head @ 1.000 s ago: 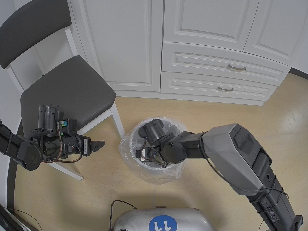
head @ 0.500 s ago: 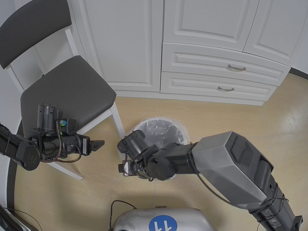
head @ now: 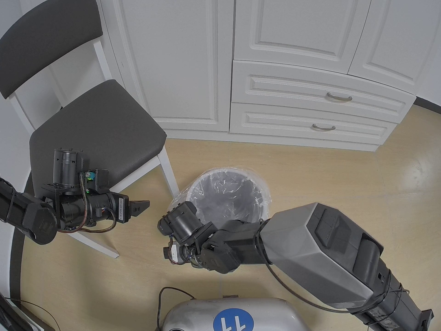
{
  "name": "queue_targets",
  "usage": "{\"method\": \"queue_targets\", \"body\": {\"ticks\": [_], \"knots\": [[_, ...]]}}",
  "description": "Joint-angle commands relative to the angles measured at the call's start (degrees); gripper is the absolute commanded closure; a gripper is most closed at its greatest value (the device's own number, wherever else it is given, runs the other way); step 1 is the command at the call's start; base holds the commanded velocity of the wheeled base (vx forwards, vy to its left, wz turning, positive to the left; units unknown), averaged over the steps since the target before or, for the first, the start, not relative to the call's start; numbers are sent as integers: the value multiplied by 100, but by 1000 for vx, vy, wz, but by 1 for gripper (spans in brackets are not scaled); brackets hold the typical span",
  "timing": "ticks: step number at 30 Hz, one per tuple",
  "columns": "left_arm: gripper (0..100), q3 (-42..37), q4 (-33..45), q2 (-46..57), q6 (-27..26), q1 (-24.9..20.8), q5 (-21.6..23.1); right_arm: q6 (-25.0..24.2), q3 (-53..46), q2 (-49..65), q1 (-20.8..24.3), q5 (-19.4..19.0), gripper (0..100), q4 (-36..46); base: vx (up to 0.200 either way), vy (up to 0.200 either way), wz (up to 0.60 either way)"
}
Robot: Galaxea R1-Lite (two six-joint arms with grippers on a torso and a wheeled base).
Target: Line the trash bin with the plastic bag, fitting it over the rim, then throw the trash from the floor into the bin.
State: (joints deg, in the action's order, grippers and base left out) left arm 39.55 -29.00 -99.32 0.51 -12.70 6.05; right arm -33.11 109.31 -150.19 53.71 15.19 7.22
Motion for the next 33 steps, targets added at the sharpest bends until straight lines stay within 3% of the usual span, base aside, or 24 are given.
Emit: {"method": "queue_targets", "body": {"ticks": [1,4,7,11,12,18,23,26,28,33], "knots": [[0,-8,0,-35,2,-31,-7,112,-464,763,34,441,0,-1,0,0,0],[0,-43,0,-53,2,-83,2,270,-806,1220,-19,564,0,-27,0,0,0],[0,-131,0,-149,2,-391,-16,534,-1501,1853,-274,1153,0,-212,0,0,0],[0,-149,-18,-562,2,-795,-86,797,-2503,2371,-704,1487,0,-959,0,0,0],[0,-149,-27,-589,2,-813,-86,815,-2573,2407,-731,1496,0,-1038,0,0,0],[0,-61,-607,-1353,45,-1015,-156,1597,-3979,2503,-1407,1478,0,-3464,0,0,0],[0,106,-967,-1898,10,-1261,-534,2098,-4586,2073,-1856,1425,0,-5283,0,0,0],[0,150,-958,-2101,2,-1296,-675,2142,-4744,1967,-2049,1390,0,-5652,0,0,0],[0,431,-985,-2522,28,-1287,-780,2168,-4761,1765,-2357,1223,0,-5846,0,0,0],[0,1187,-923,-3041,54,-1384,-1000,2335,-4533,1651,-2629,1179,0,-5881,0,0,0]]}}
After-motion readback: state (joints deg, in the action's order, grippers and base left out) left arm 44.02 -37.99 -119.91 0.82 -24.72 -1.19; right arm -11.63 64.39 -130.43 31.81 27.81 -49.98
